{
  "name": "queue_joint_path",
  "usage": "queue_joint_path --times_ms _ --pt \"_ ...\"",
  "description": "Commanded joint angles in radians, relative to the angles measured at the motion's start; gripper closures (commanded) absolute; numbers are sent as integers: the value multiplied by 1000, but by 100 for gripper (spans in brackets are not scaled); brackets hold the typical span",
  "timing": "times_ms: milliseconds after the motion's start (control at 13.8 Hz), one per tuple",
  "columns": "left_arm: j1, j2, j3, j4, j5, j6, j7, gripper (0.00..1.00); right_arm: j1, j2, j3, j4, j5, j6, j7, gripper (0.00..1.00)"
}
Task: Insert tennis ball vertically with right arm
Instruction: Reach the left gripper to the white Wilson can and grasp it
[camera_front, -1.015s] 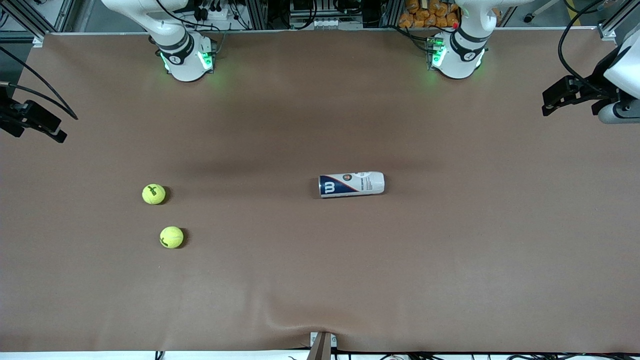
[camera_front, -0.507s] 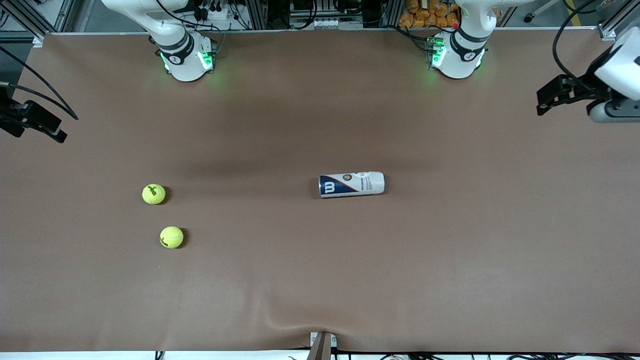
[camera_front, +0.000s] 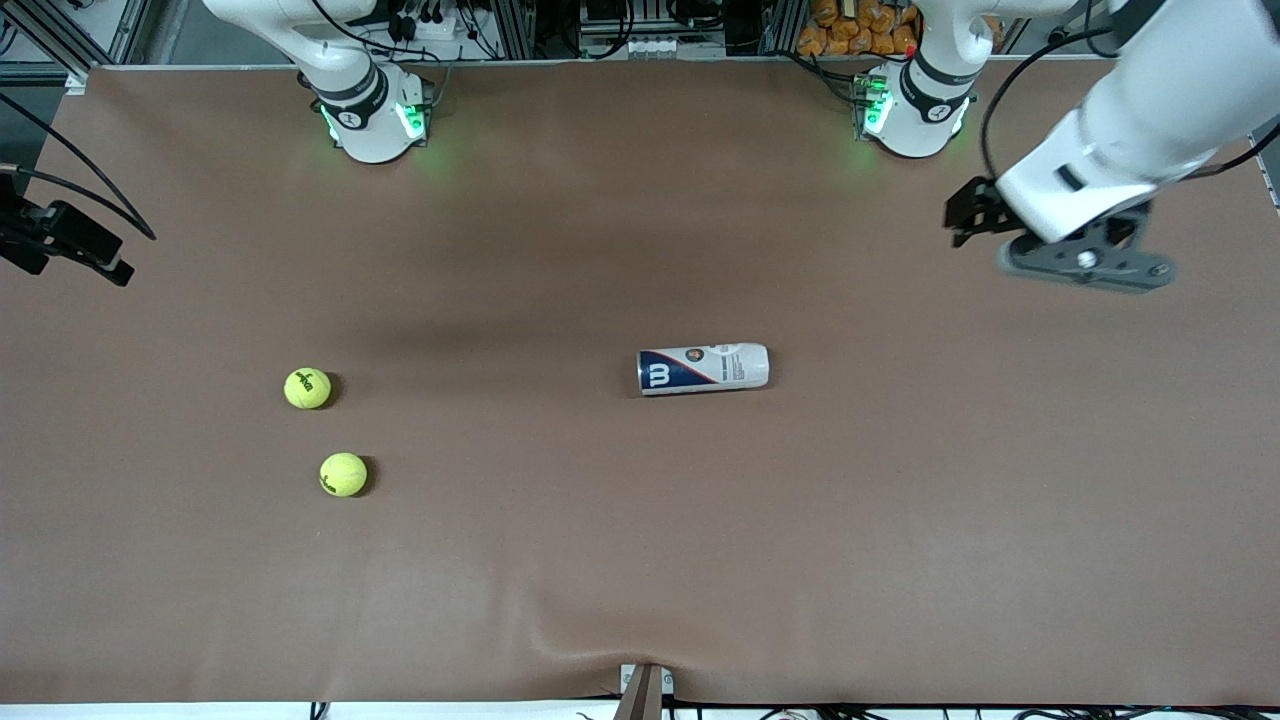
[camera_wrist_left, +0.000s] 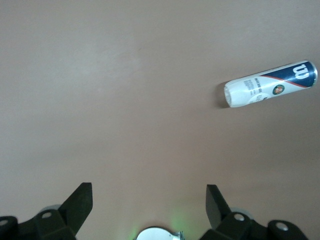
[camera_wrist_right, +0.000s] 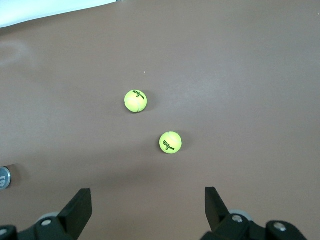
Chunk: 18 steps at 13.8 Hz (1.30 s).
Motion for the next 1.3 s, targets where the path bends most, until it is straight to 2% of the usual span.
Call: queue_joint_path --times_ms 0,217,507,797,942,1232 --pt "-66 52 3 33 18 35 2 0 -4 -2 1 6 -6 0 3 0" --pt "-153 139 4 52 22 90 13 0 4 8 1 10 -13 0 3 0" --pt "-307 274 14 100 125 139 22 0 9 46 1 12 -9 -6 4 0" --pt "-353 386 10 99 151 178 184 0 9 109 3 10 2 -4 6 0" --pt "-371 438 4 99 193 205 254 0 7 193 4 13 7 0 6 0" --pt "-382 512 4 97 205 288 366 0 48 245 4 13 7 43 6 0"
